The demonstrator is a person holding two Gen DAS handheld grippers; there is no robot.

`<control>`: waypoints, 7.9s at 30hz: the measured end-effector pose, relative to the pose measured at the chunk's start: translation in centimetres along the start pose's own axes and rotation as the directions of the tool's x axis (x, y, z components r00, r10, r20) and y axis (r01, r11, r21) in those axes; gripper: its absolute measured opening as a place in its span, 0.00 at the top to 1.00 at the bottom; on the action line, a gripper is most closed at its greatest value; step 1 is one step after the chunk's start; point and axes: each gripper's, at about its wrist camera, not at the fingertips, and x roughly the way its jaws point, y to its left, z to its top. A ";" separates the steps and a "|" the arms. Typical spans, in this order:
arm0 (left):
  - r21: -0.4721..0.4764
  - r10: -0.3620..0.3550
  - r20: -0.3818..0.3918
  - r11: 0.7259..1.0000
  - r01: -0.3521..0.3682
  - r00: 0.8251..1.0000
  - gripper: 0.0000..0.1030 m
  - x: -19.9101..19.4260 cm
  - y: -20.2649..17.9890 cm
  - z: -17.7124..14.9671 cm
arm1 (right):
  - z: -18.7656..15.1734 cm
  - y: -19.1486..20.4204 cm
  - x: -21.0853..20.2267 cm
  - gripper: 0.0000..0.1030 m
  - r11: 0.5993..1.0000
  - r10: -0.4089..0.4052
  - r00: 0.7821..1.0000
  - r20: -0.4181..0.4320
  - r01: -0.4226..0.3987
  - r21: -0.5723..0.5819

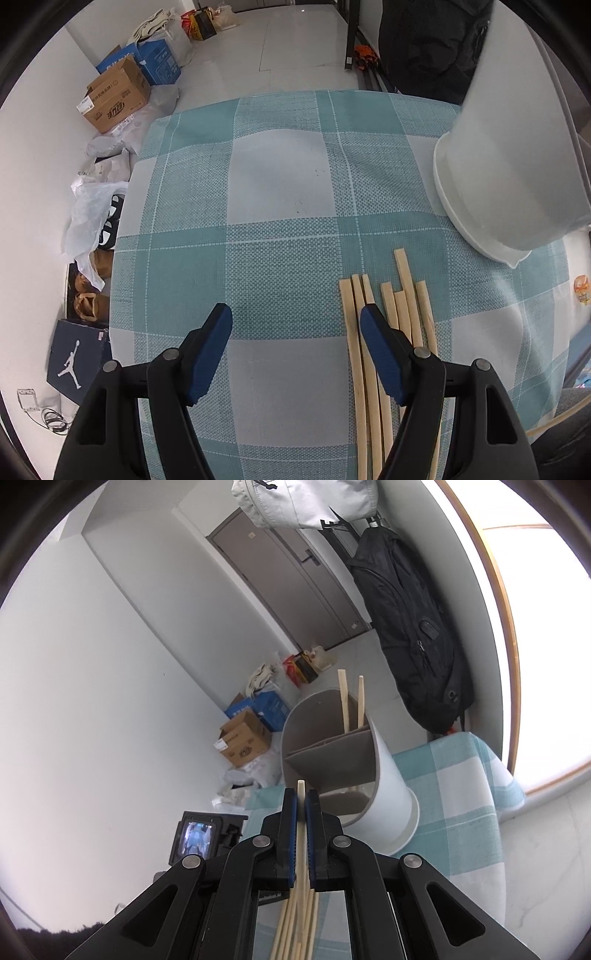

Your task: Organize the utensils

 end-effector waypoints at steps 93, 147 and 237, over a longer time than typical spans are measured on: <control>-0.107 -0.162 0.533 0.961 0.256 0.831 0.98 -10.4 3.4 -2.0 | -0.7 3.0 -2.5 0.96 0.994 -0.058 0.998 0.029 0.061 -0.093; 0.099 -0.274 0.851 0.921 0.376 0.447 0.98 -16.5 -1.8 11.7 | 15.4 4.7 4.4 0.96 0.955 -0.066 0.977 0.201 0.121 -0.272; -0.261 -0.116 0.531 0.920 0.292 0.840 0.12 -7.9 10.3 -3.2 | -8.1 5.6 11.3 0.34 0.906 -0.327 0.859 -0.394 0.165 -0.391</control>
